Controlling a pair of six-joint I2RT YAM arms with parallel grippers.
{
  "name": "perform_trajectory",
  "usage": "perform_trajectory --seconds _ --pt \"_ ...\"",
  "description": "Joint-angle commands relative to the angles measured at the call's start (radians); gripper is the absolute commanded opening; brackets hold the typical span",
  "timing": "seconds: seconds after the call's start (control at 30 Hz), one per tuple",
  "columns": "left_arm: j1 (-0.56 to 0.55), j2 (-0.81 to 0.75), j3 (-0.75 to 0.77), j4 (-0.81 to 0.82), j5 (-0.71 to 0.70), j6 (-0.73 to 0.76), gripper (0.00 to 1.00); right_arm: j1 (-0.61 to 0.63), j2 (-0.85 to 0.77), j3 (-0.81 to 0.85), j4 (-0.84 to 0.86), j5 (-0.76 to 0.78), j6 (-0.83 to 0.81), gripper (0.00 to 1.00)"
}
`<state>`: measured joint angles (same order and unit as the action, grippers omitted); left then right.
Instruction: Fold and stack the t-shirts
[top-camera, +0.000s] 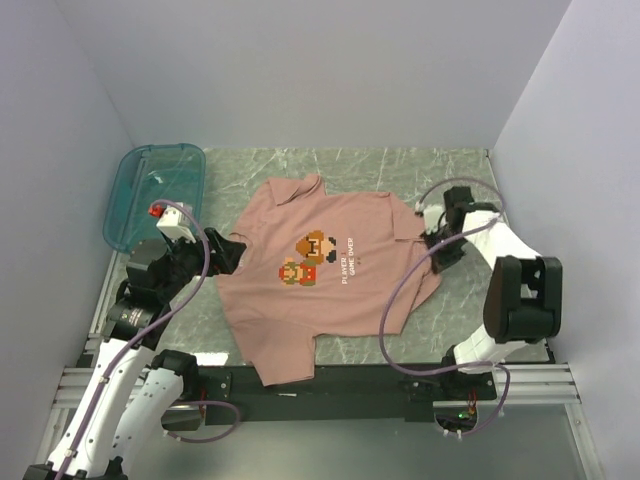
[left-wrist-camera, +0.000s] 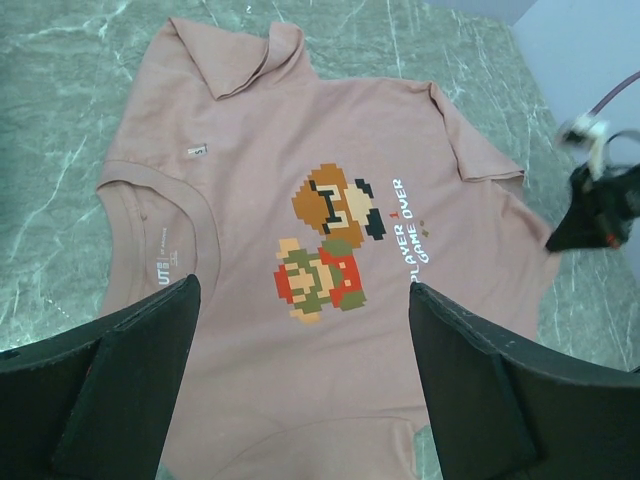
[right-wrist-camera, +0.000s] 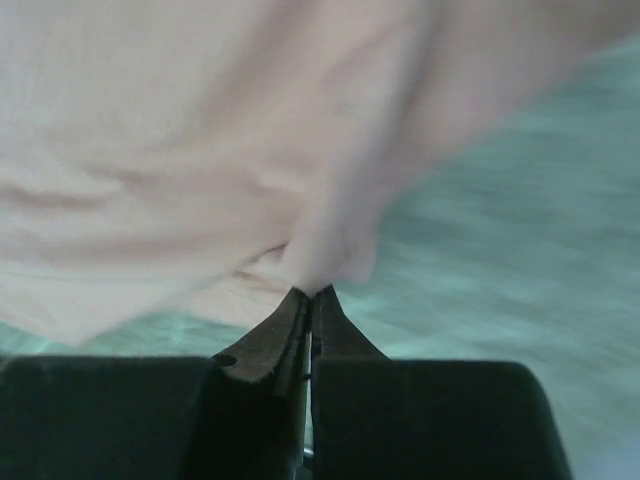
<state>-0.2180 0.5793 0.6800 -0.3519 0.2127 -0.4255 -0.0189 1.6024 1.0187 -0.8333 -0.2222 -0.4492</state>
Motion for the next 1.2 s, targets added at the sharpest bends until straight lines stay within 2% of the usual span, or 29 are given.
perform_trajectory --seconds 0.0,0.07,0.1,0.2,0.3,0.43,0.47,0.57,0.6,0.8,1.17 --pt "0.003 -0.012 0.0 0.047 0.014 0.022 0.9 -0.023 -0.11 0.156 -0.003 0.219 -0.034 0.0" --pt "0.003 -0.012 0.0 0.047 0.016 0.022 0.9 -0.026 -0.113 0.204 0.039 0.26 -0.026 0.03" --pt "0.003 -0.012 0.001 0.044 0.014 0.022 0.9 -0.024 -0.107 0.208 0.063 0.28 -0.026 0.2" --pt "0.002 -0.016 0.0 0.044 0.011 0.024 0.9 -0.024 -0.104 0.209 0.094 0.3 -0.01 0.45" --pt "0.003 -0.016 0.0 0.044 0.01 0.022 0.9 -0.027 -0.16 0.156 0.137 0.297 -0.005 0.52" --pt "0.002 -0.016 -0.002 0.045 0.02 0.022 0.9 -0.027 -0.26 0.072 0.065 0.123 -0.048 0.52" --pt "0.002 -0.016 0.0 0.048 0.022 0.022 0.9 -0.026 -0.272 0.055 0.039 -0.014 -0.071 0.52" --pt "0.002 -0.018 -0.002 0.051 0.03 0.024 0.9 -0.016 -0.269 -0.009 -0.058 -0.222 -0.172 0.51" --pt "0.003 -0.019 -0.003 0.05 0.03 0.022 0.9 -0.001 -0.256 -0.025 -0.064 -0.238 -0.192 0.5" --pt "0.002 -0.018 -0.002 0.05 0.03 0.022 0.9 0.048 -0.202 -0.127 0.046 -0.152 -0.276 0.5" --pt "0.003 -0.013 -0.004 0.05 0.028 0.022 0.9 0.146 -0.044 -0.114 0.195 -0.011 -0.197 0.49"
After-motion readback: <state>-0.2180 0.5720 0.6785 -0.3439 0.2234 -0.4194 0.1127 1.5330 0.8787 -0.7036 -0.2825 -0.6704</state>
